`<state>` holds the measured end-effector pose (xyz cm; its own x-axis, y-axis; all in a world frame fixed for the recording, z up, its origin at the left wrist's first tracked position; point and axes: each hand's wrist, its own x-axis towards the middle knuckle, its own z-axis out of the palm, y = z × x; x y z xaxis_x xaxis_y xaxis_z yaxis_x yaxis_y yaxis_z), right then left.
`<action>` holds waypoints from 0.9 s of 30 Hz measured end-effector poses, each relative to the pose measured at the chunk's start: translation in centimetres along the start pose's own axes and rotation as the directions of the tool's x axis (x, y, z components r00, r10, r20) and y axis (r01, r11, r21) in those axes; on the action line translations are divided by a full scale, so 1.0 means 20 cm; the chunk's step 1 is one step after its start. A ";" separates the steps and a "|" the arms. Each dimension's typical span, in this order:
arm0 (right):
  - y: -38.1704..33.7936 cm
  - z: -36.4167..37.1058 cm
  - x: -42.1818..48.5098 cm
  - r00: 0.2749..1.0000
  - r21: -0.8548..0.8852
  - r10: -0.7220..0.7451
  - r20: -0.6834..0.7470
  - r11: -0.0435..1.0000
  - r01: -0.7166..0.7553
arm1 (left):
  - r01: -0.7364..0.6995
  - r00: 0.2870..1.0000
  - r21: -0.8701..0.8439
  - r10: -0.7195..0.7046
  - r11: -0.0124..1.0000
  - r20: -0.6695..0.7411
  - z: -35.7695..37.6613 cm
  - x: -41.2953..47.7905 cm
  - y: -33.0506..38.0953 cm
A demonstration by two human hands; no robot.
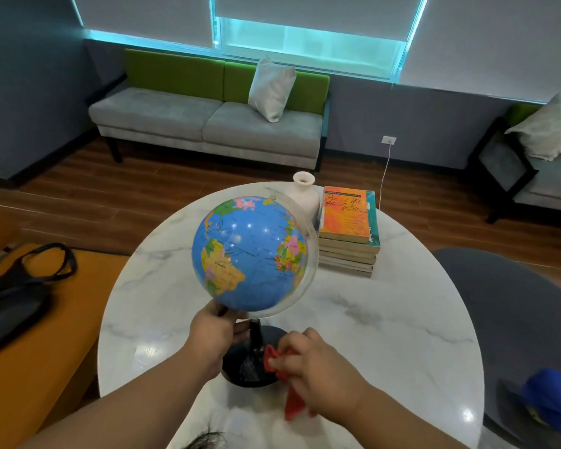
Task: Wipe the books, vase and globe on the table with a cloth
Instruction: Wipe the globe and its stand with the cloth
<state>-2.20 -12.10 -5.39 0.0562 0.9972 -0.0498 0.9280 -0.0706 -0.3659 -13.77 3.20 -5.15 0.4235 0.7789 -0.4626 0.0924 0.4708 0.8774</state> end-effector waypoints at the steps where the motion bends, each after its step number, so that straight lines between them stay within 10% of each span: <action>1: 0.03 -0.01 0.01 0.999 0.008 0.038 0.022 0.999 -0.038 | -0.003 1.000 0.003 0.003 1.000 0.009 0.00 -0.01 0.00; 27: -0.05 -0.11 0.11 0.995 -0.059 0.025 0.096 0.998 -0.020 | 0.012 1.000 0.034 -0.013 0.999 0.019 0.03 -0.03 -0.01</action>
<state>-2.28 -9.76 -3.08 0.0441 0.9880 -0.1479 0.9469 -0.0885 -0.3091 -13.60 2.43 -4.91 0.4393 0.7648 -0.4713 0.1279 0.4661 0.8755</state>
